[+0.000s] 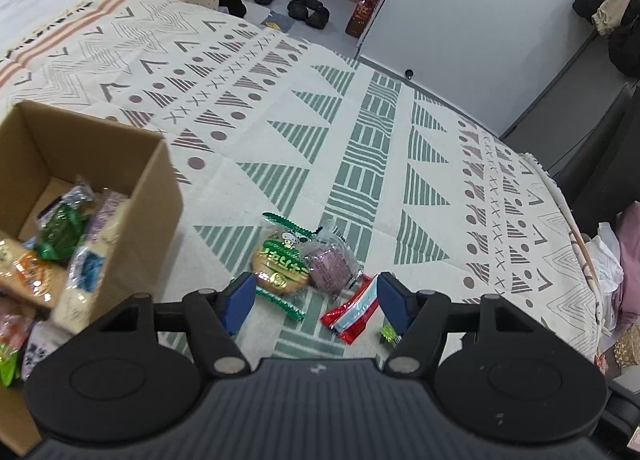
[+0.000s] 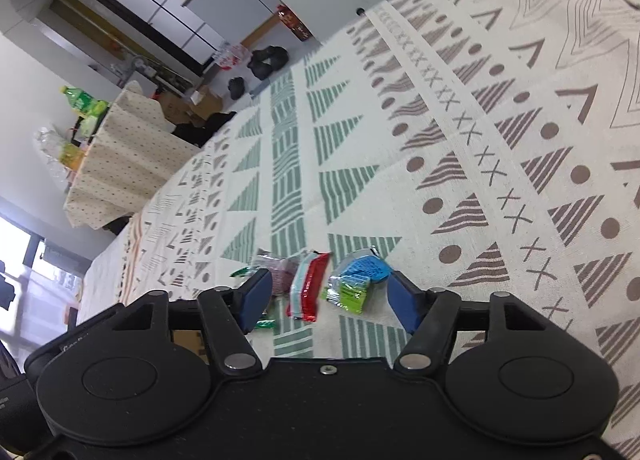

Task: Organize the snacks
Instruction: 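Move both grippers back to the snack pile toward the purple and blue packets, then grasp the purple packet with left gripper while right grasps the blue-green packet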

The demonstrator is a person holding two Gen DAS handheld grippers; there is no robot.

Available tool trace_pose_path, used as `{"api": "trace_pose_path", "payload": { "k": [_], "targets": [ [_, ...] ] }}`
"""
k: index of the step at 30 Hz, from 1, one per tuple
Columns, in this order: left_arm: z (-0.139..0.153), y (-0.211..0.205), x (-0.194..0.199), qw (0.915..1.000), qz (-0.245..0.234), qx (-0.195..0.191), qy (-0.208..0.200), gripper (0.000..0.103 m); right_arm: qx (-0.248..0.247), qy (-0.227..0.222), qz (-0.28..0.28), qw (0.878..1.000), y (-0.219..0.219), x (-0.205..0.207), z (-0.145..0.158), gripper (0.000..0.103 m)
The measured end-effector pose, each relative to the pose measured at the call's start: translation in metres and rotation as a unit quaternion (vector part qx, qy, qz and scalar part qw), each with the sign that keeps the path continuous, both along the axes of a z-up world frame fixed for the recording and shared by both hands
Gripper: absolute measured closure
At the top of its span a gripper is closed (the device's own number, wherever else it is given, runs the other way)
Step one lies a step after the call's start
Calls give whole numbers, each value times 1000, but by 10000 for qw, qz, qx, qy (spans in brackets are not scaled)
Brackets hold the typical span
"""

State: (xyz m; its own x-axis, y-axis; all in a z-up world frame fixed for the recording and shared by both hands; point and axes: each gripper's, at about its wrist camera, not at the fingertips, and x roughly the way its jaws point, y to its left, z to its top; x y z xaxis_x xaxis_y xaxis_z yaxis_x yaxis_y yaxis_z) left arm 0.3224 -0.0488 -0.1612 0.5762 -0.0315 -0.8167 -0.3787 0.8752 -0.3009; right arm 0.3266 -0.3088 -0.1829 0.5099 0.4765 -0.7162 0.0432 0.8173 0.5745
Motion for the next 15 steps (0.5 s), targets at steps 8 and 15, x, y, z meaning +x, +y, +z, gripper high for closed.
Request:
{"api": "trace_pose_path", "payload": {
  "k": [8, 15],
  "targets": [
    [-20, 2, 25, 9997, -105, -154, 127, 47, -132, 270, 89, 9995, 12, 20, -23, 45],
    [-33, 2, 40, 9995, -149, -194, 185, 49, -196, 502, 130, 9985, 21, 32, -41, 51]
  ]
}}
